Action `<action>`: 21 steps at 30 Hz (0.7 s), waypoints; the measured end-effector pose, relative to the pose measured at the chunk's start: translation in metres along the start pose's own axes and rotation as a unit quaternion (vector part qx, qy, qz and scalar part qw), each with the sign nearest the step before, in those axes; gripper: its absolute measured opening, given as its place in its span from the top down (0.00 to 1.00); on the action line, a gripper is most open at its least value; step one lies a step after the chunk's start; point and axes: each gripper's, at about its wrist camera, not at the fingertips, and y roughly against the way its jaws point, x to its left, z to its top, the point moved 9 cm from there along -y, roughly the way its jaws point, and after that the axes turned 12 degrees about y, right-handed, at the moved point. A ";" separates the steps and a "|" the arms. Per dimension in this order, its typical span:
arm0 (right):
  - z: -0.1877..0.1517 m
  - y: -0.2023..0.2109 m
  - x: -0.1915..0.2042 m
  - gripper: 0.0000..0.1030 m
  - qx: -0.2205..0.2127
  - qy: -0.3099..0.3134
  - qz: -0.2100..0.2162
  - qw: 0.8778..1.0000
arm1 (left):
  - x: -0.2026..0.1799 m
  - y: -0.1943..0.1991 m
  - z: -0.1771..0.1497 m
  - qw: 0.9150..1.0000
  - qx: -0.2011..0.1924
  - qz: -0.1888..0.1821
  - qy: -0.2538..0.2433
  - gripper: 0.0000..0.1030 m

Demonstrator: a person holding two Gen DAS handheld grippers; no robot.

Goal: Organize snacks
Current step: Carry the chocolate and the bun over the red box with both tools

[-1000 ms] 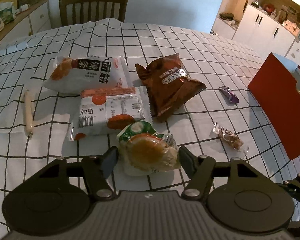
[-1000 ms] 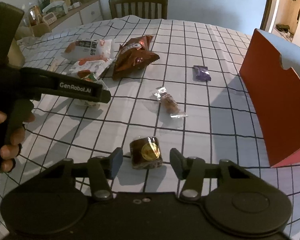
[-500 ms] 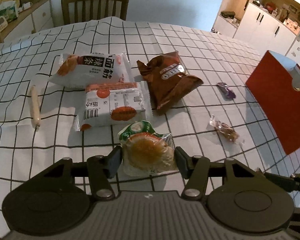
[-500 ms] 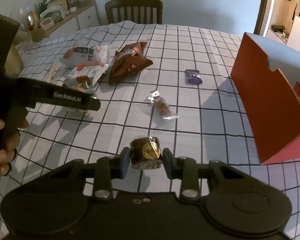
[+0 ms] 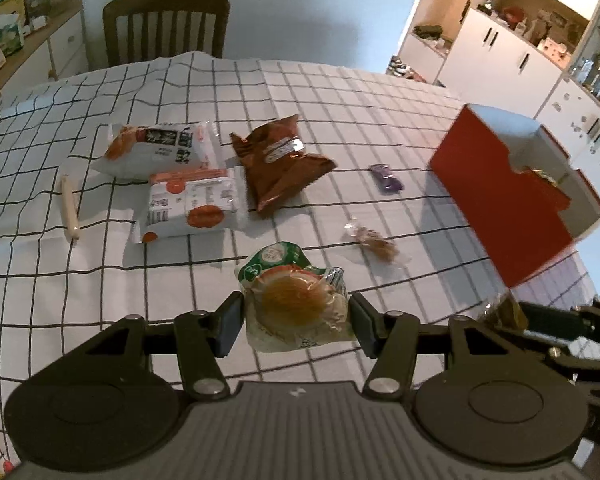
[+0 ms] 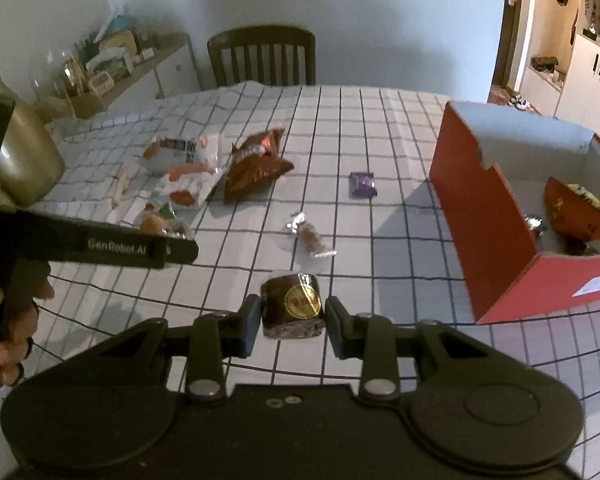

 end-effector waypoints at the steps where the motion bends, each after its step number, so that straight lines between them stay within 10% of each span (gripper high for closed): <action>1: 0.002 0.005 -0.002 0.67 -0.004 0.000 -0.001 1.000 | -0.004 0.004 0.000 1.000 -0.002 -0.003 -0.002 0.45; 21: 0.030 0.089 -0.072 0.67 -0.079 0.004 -0.018 0.997 | -0.130 0.067 0.006 0.994 -0.046 -0.078 -0.056 0.45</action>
